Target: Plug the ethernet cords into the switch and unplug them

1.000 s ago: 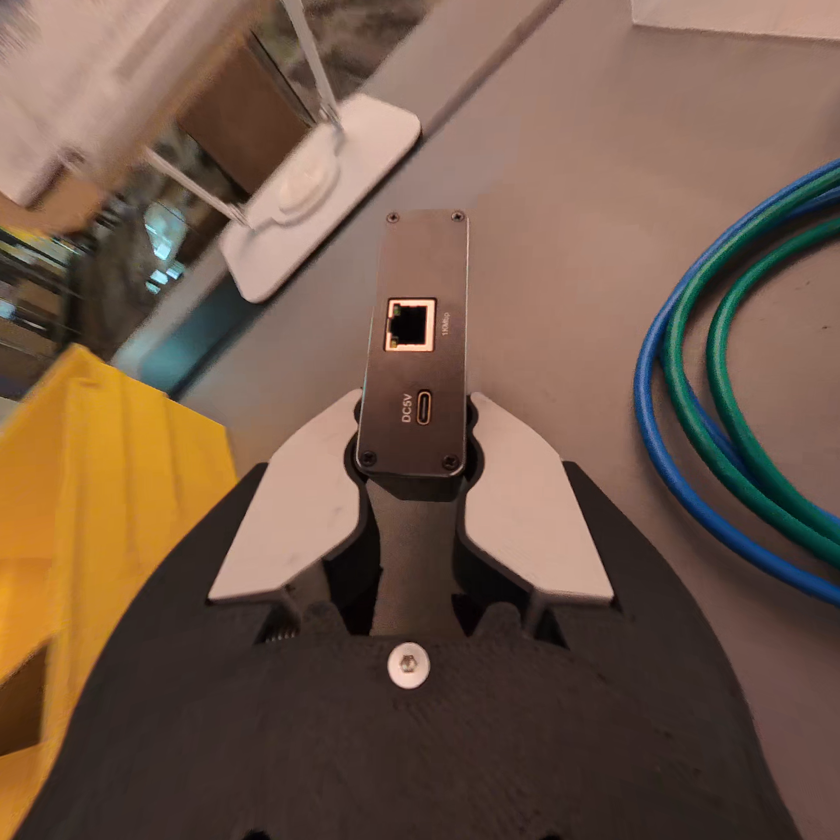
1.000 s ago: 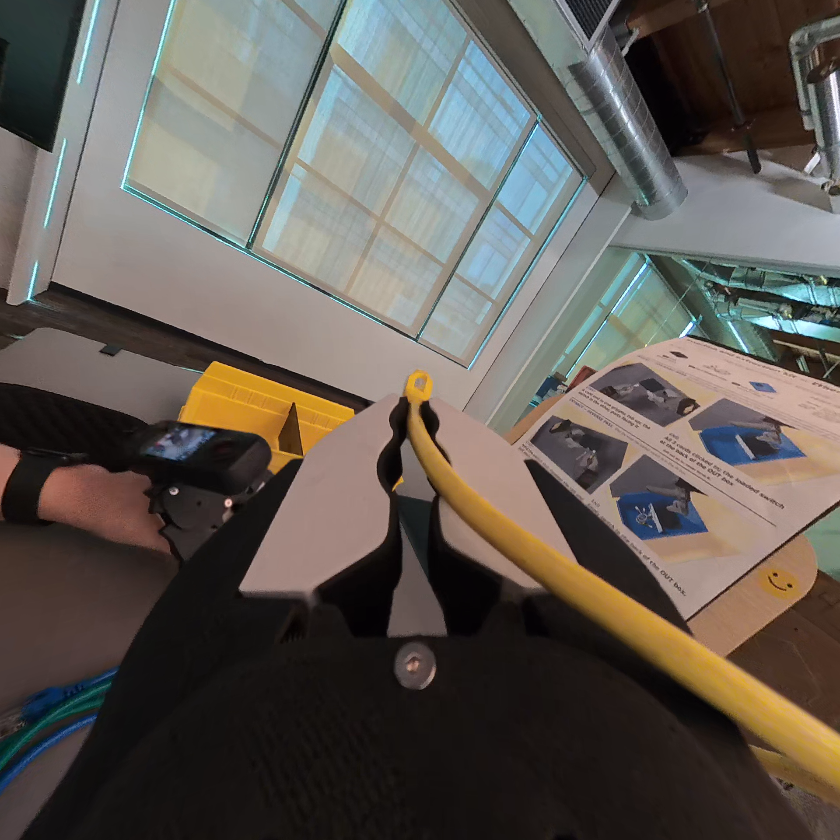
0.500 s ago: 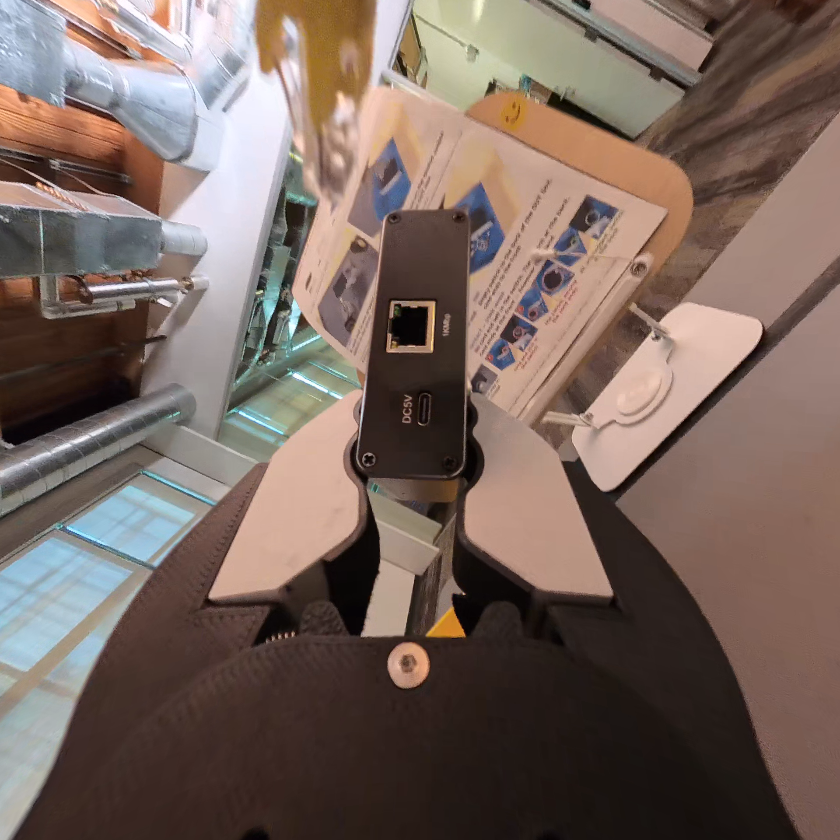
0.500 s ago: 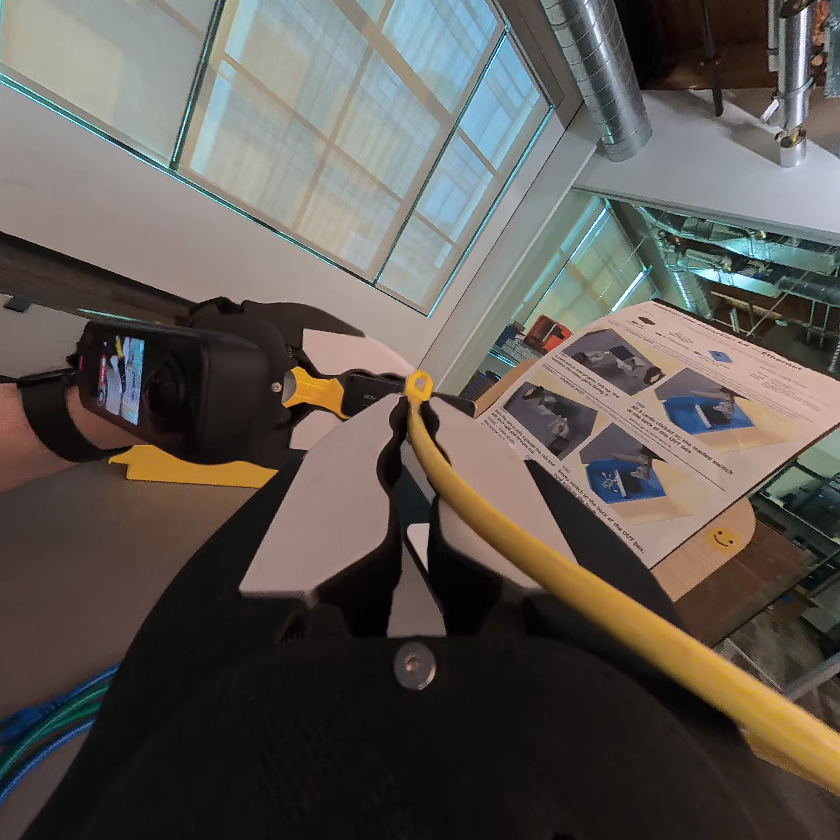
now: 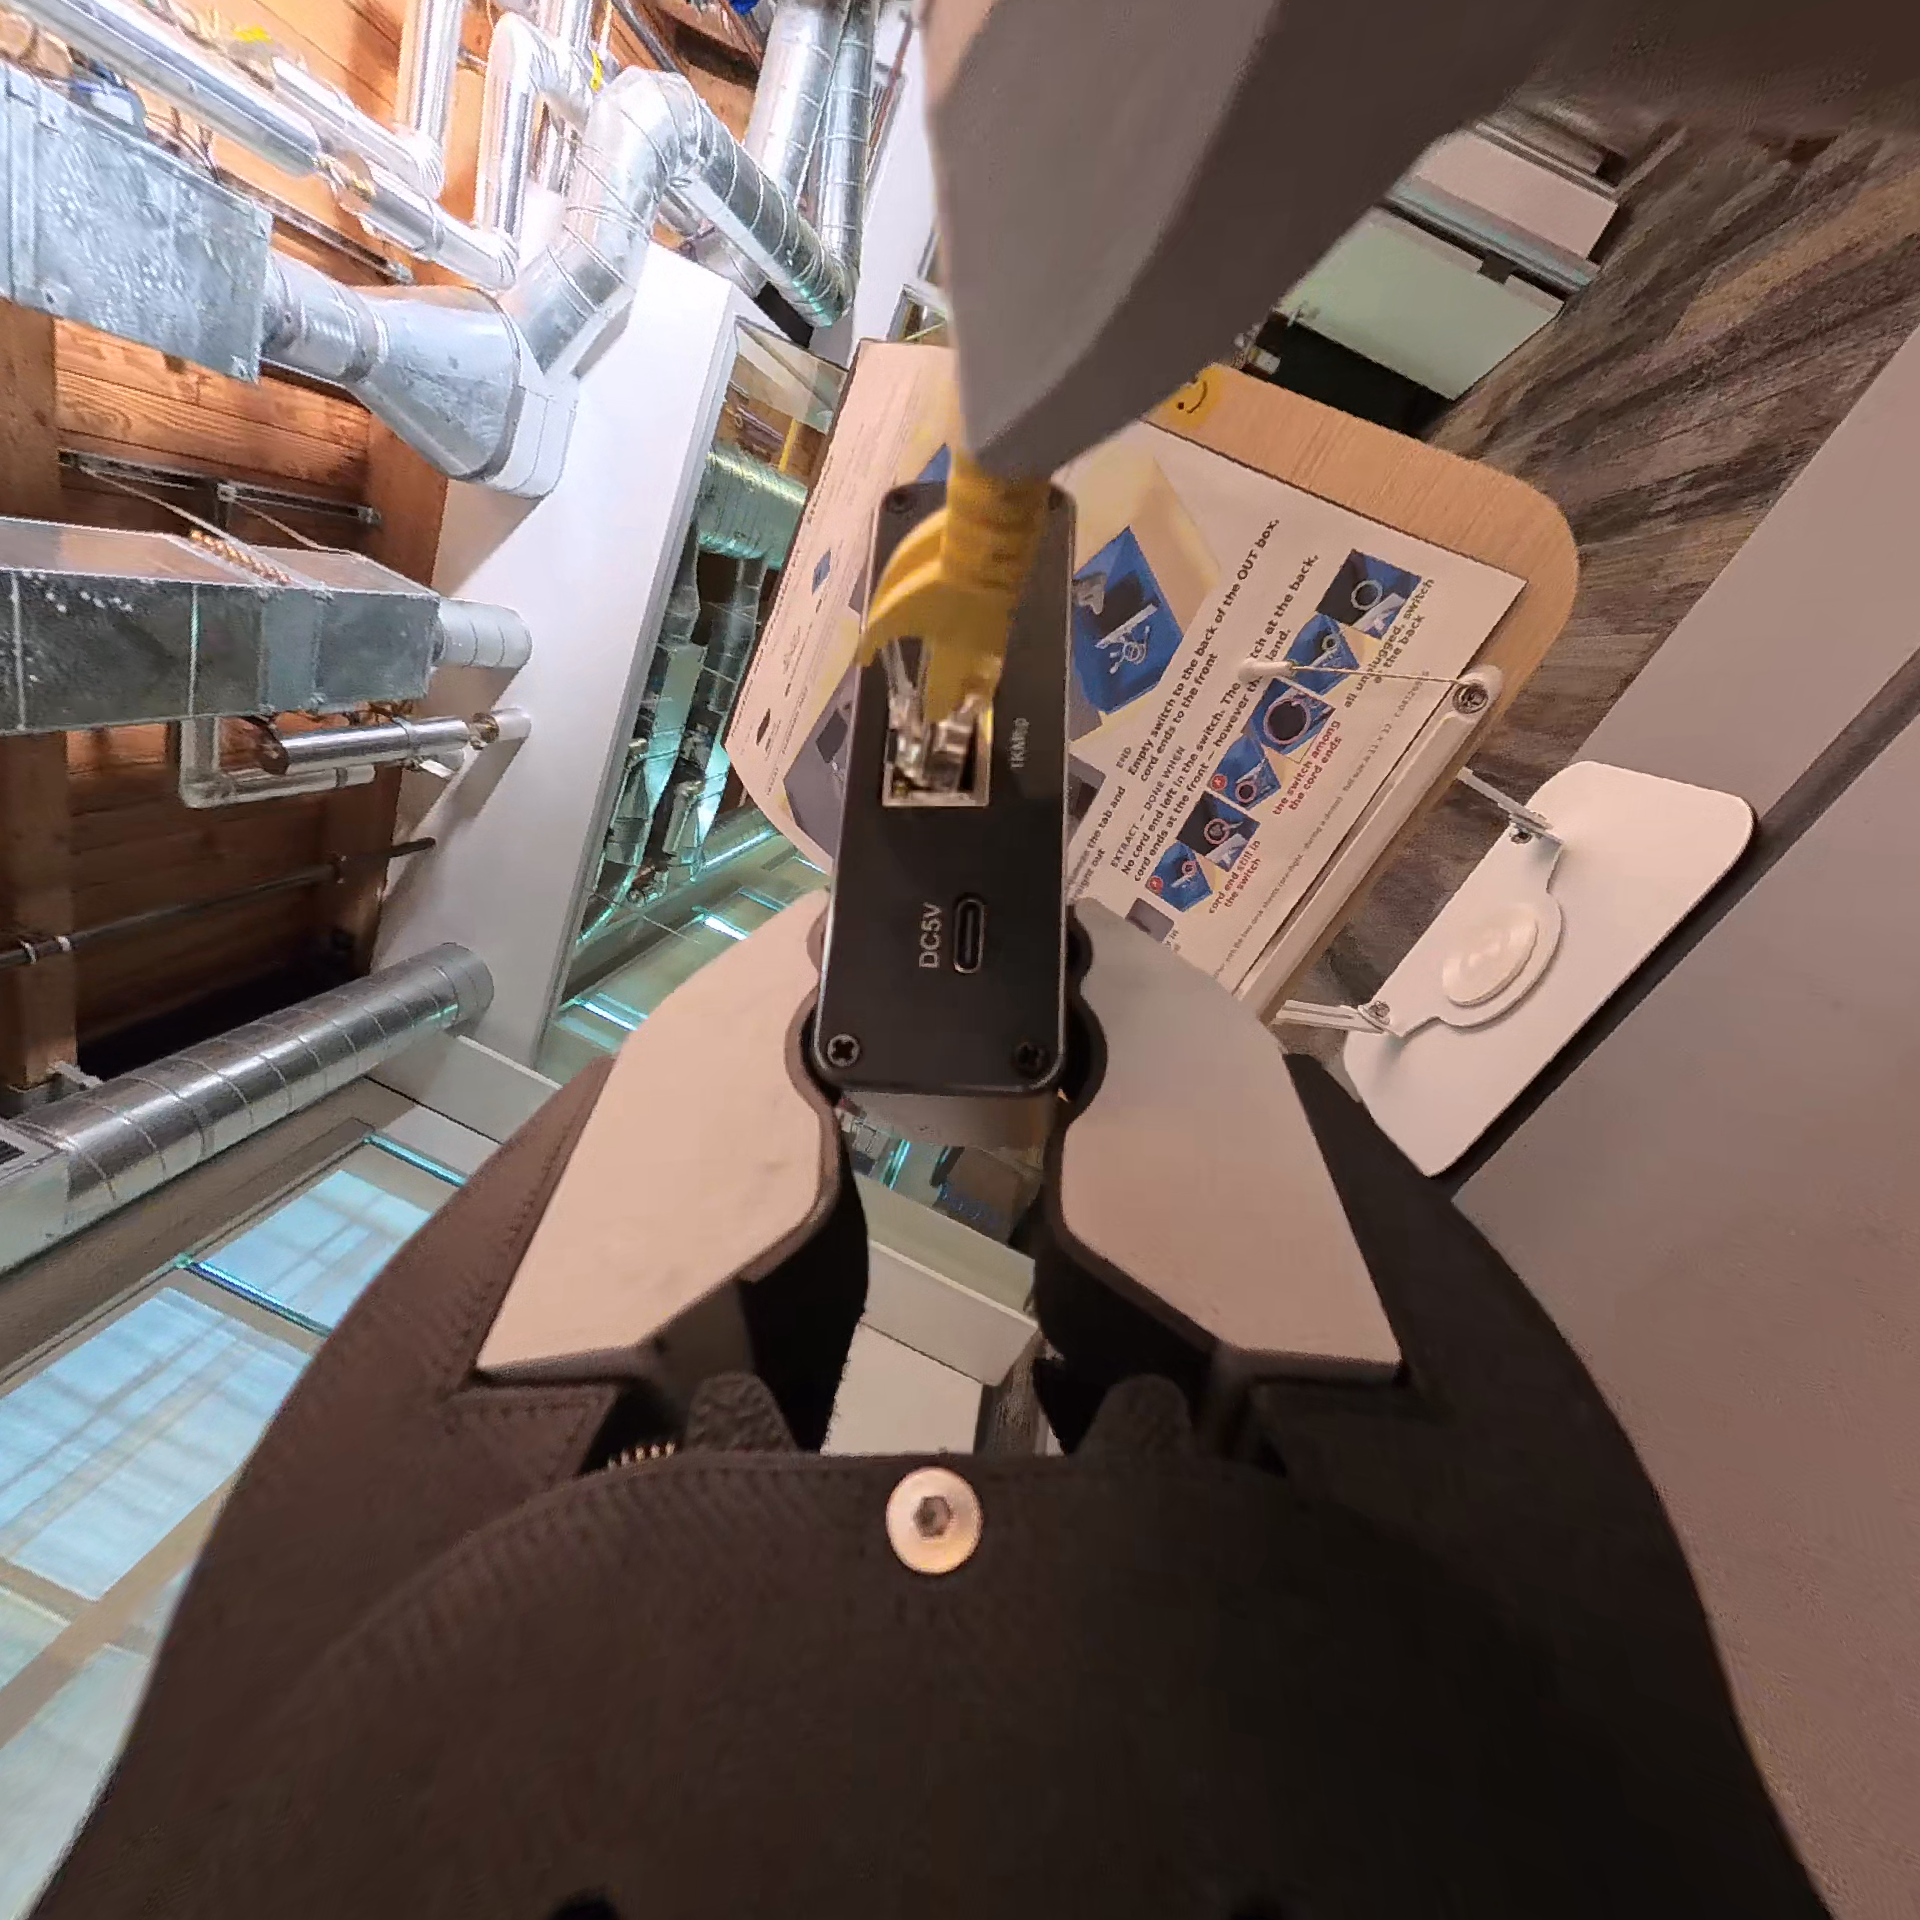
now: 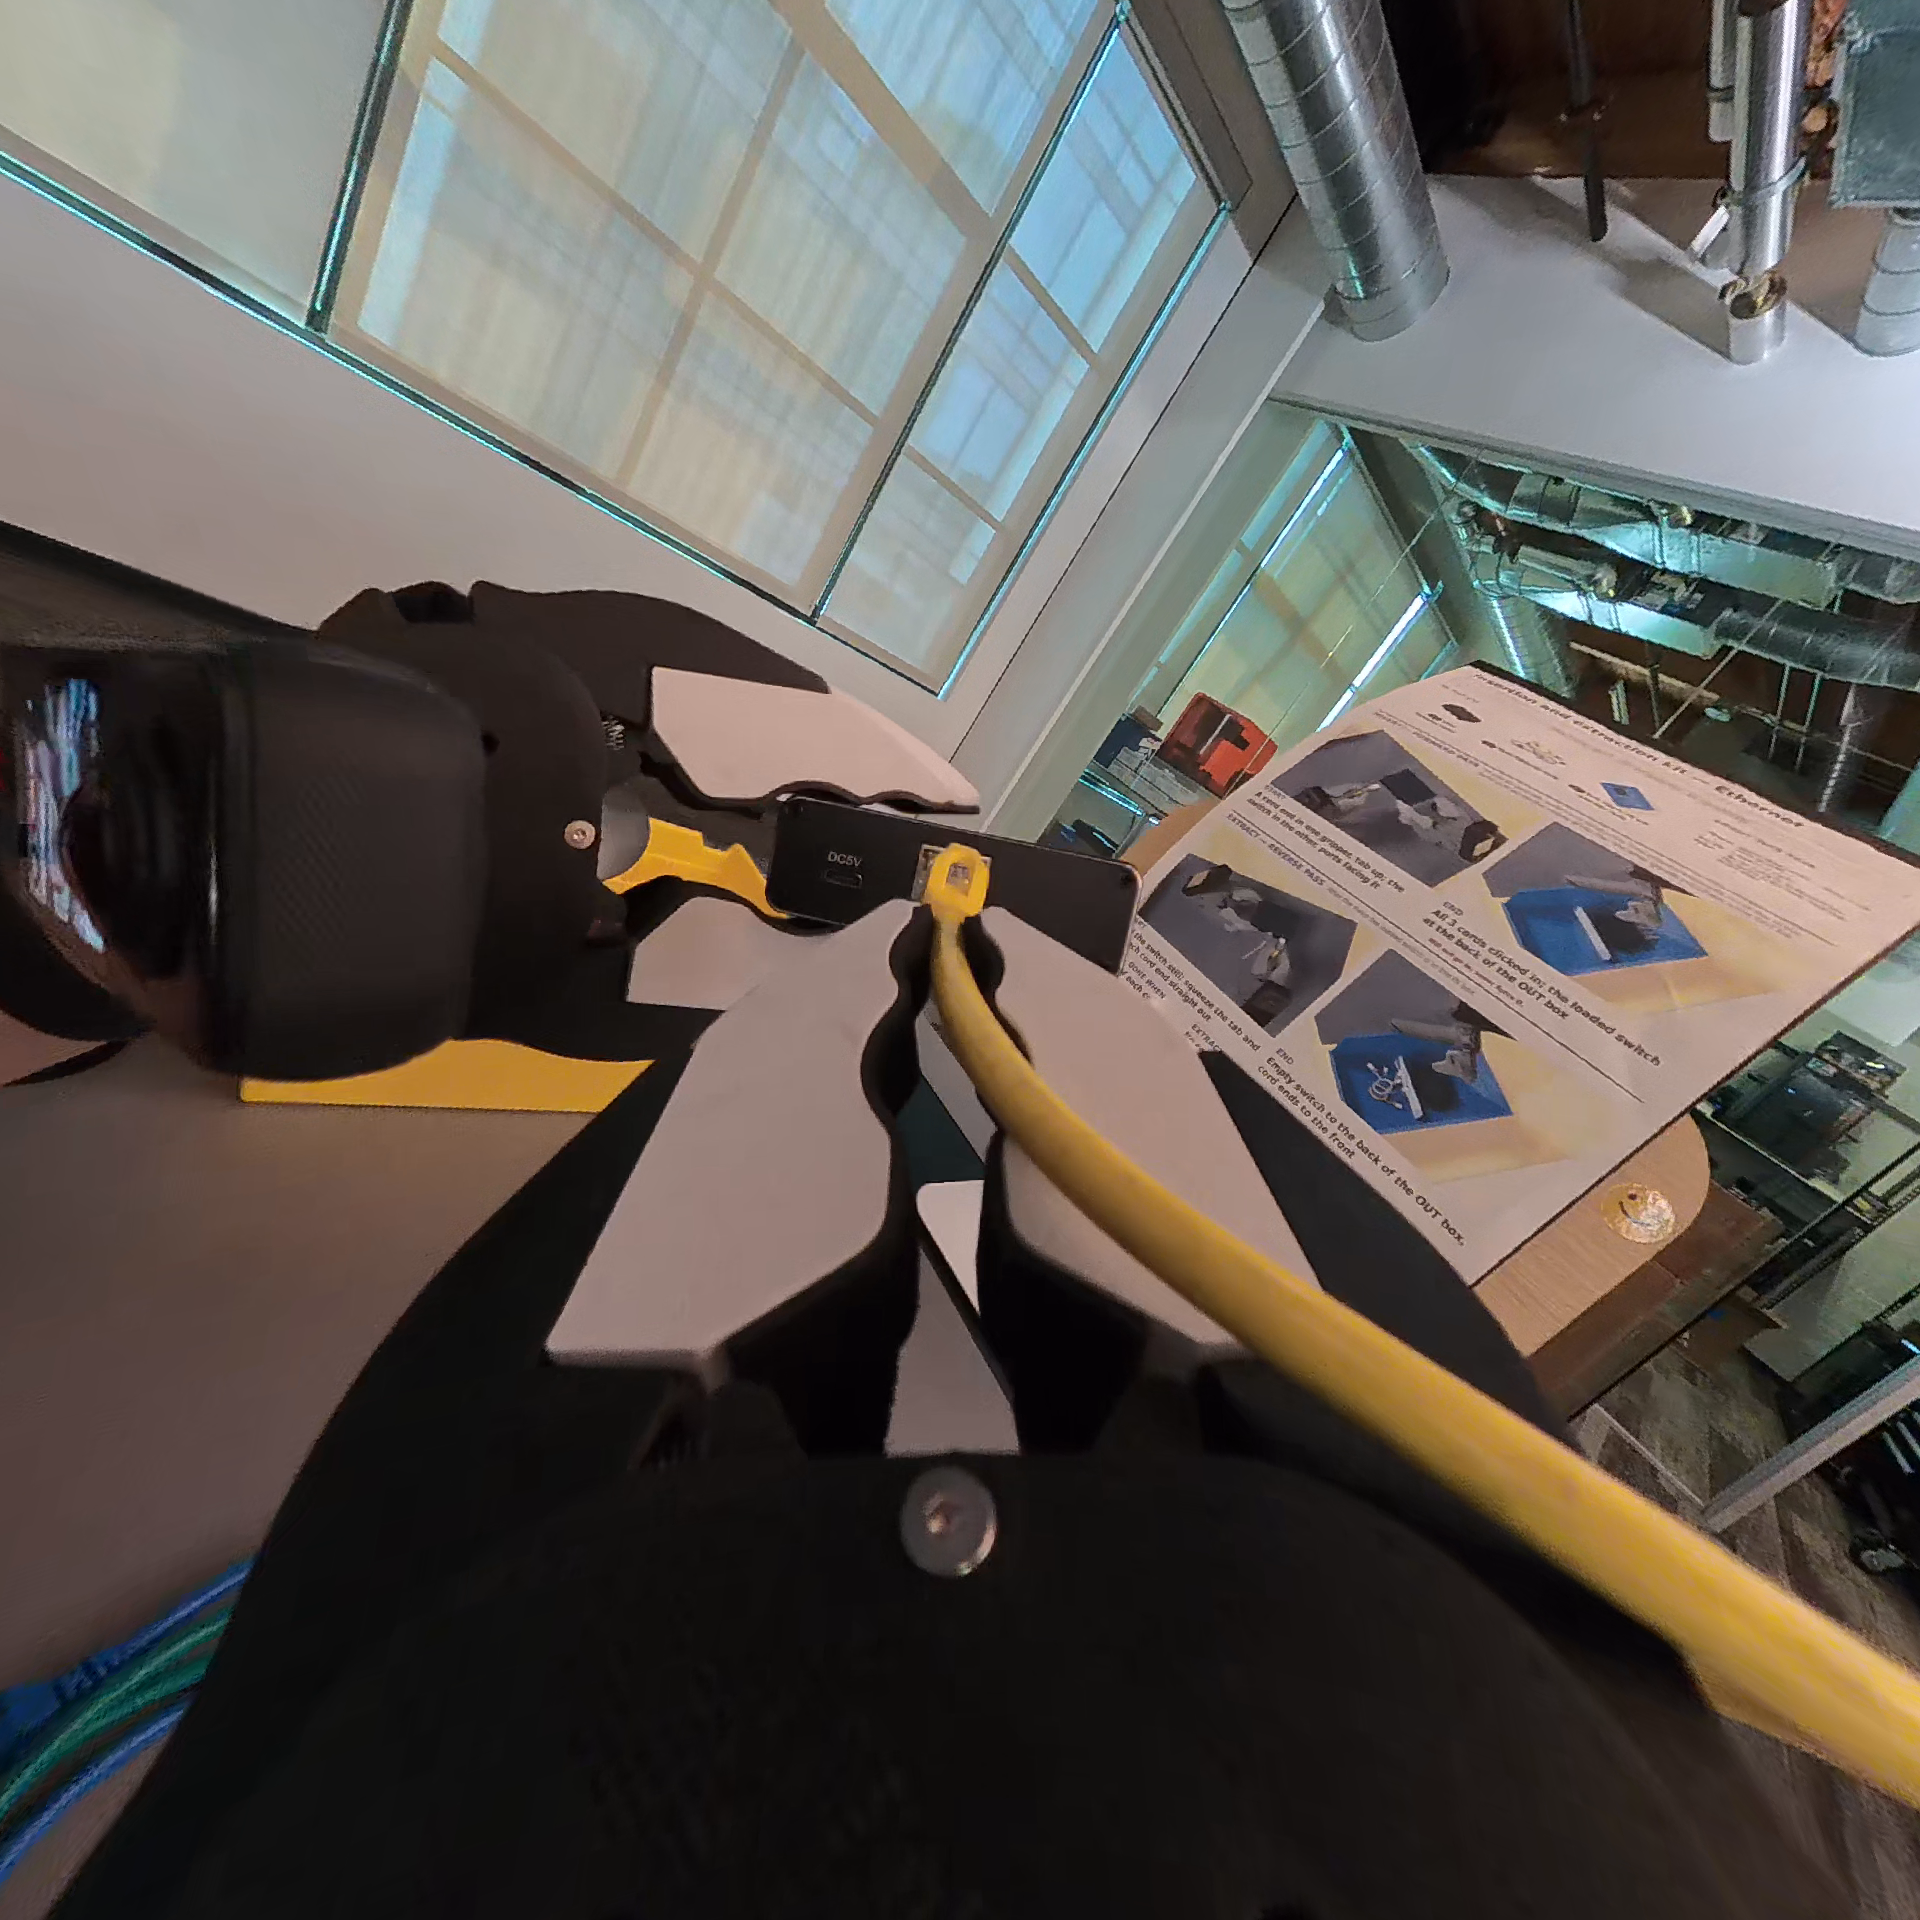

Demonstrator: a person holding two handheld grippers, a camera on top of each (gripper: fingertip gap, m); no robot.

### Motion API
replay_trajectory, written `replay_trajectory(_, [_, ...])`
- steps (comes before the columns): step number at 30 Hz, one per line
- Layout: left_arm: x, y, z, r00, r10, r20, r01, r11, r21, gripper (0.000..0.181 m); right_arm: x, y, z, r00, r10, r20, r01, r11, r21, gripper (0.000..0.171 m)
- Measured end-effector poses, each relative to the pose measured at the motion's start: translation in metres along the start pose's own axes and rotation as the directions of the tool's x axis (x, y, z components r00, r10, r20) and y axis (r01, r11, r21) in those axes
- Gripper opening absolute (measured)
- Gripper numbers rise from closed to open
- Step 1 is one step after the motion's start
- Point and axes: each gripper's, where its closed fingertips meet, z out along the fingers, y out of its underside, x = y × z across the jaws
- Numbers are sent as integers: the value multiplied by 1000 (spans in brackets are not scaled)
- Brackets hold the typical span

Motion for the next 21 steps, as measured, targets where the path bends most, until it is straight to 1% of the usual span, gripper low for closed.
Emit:
replay_trajectory(2, [-2,-1,-1,1000,1,8,-1,1000,7,36,0,-1,-1,1000,3,4,-3,1000,-11,6])
replay_trajectory(7, [-6,-8,-6,995,90,39,-91,995,51,36,-2,-7,-5,999,-33,15,34,997,-63,6])
replay_trajectory(11, [-12,-19,-15,989,137,62,-142,986,83,36,-6,-14,-9,992,-126,-19,122,982,-144,6])
replay_trajectory(13, [-15,-25,-21,988,134,74,-142,984,106,36,-4,-19,-10,987,-146,-72,134,979,-153,6])
replay_trajectory(15, [-19,-29,-26,987,132,88,-143,981,131,36,-4,-23,-12,994,-86,-65,78,990,-116,6])
replay_trajectory(17, [-19,-29,-28,987,145,68,-153,979,133,36,-6,-25,-13,999,-35,-10,34,996,-80,6])
replay_trajectory(19, [-19,-29,-29,993,119,28,-122,984,130,36,-6,-27,-13,998,-66,-22,65,997,-39,6])
replay_trajectory(21, [-22,-31,-31,999,50,7,-50,990,134,36,-7,-35,-14,987,-142,-69,143,990,7,6])
